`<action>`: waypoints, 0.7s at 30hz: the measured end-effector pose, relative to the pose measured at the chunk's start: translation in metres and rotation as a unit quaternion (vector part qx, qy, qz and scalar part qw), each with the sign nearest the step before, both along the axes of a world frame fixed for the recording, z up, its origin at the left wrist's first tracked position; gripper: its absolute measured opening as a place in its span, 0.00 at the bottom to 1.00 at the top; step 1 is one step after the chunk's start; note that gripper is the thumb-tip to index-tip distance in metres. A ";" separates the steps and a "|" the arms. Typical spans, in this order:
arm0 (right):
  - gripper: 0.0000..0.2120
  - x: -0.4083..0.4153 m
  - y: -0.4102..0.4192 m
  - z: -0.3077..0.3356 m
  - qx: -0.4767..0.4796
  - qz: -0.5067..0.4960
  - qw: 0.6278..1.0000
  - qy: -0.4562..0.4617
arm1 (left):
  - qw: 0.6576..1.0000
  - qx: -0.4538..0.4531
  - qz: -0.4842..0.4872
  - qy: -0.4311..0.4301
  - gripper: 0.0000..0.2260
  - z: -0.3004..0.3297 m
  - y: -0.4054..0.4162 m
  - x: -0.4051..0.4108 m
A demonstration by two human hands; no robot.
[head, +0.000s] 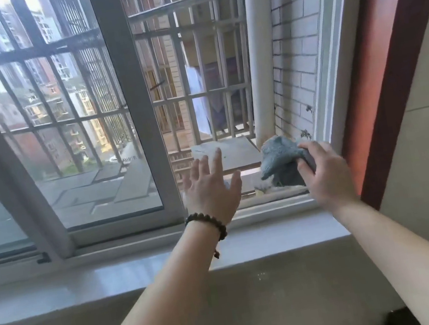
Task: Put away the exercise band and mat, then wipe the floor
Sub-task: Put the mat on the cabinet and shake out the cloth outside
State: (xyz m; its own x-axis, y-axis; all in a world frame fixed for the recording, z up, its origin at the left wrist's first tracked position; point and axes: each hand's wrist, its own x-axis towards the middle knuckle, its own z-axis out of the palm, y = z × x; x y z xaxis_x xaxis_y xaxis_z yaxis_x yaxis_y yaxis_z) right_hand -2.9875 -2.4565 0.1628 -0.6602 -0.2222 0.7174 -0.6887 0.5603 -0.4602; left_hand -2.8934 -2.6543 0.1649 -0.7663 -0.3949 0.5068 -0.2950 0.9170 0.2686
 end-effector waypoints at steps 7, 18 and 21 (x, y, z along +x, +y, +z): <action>0.16 -0.129 -0.083 0.053 0.017 -0.035 0.998 0.047 | 0.998 -0.014 -0.057 0.037 0.29 0.039 -0.080 -0.142; 0.14 -0.243 -0.121 0.097 0.038 0.012 0.995 0.088 | 0.970 0.098 -0.203 0.093 0.23 0.092 -0.133 -0.287; 0.14 -0.254 -0.124 0.107 0.026 0.079 0.995 0.055 | 0.907 0.294 -0.297 0.052 0.21 0.106 -0.136 -0.302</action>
State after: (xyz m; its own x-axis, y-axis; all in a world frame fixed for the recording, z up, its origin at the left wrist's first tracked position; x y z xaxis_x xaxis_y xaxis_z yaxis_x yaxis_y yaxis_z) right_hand -3.2414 -2.5809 0.2700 -0.5326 -0.3555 0.7681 -0.8147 0.4613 -0.3515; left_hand -3.1954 -2.7899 0.2713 -0.8928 -0.1534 0.4236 0.2591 0.5943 0.7614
